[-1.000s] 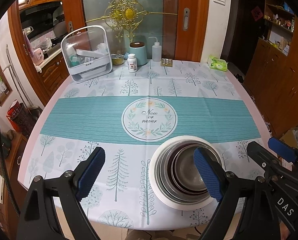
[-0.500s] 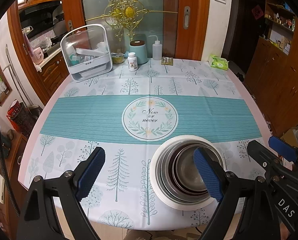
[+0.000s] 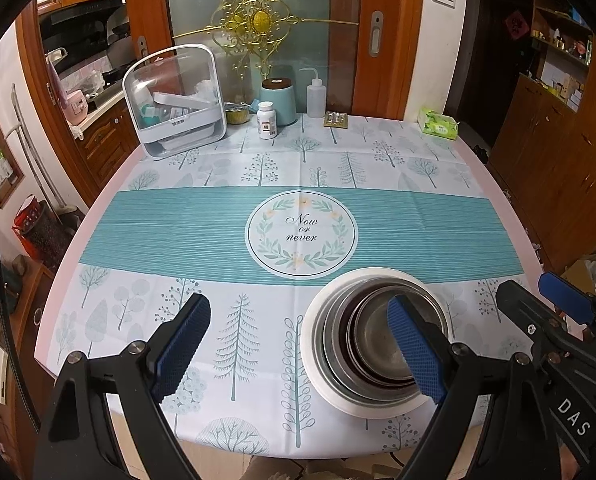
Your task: Organize plates and bowls
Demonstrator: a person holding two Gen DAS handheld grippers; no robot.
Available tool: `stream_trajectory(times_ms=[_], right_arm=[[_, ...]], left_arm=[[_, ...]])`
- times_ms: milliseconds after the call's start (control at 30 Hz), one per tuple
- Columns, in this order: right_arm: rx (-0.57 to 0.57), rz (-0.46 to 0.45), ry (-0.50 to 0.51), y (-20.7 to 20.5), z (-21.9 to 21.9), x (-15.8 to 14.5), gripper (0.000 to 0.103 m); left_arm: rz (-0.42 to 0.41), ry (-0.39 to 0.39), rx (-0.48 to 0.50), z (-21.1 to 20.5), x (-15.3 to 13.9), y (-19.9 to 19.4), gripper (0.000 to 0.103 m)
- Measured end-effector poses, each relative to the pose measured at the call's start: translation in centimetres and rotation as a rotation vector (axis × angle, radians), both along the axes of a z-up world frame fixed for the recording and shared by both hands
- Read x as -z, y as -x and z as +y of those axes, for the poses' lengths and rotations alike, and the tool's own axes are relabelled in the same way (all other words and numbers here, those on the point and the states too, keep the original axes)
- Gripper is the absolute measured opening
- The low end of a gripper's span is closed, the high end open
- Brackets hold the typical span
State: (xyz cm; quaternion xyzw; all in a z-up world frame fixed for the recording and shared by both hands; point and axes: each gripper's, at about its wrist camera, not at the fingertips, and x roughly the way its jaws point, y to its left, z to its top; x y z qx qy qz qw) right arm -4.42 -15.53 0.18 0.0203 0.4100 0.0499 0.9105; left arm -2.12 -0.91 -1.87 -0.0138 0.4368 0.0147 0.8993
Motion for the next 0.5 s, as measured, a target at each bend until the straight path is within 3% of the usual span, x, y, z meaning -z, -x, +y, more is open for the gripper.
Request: stream_trajectory(times_ms=[500], right_arm=[[-0.004,-0.005,0.000,0.10,0.11,-0.09,0.055]], left_arm=[[-0.002,-0.002,0.000,0.16,-0.18,0.02,0.089]])
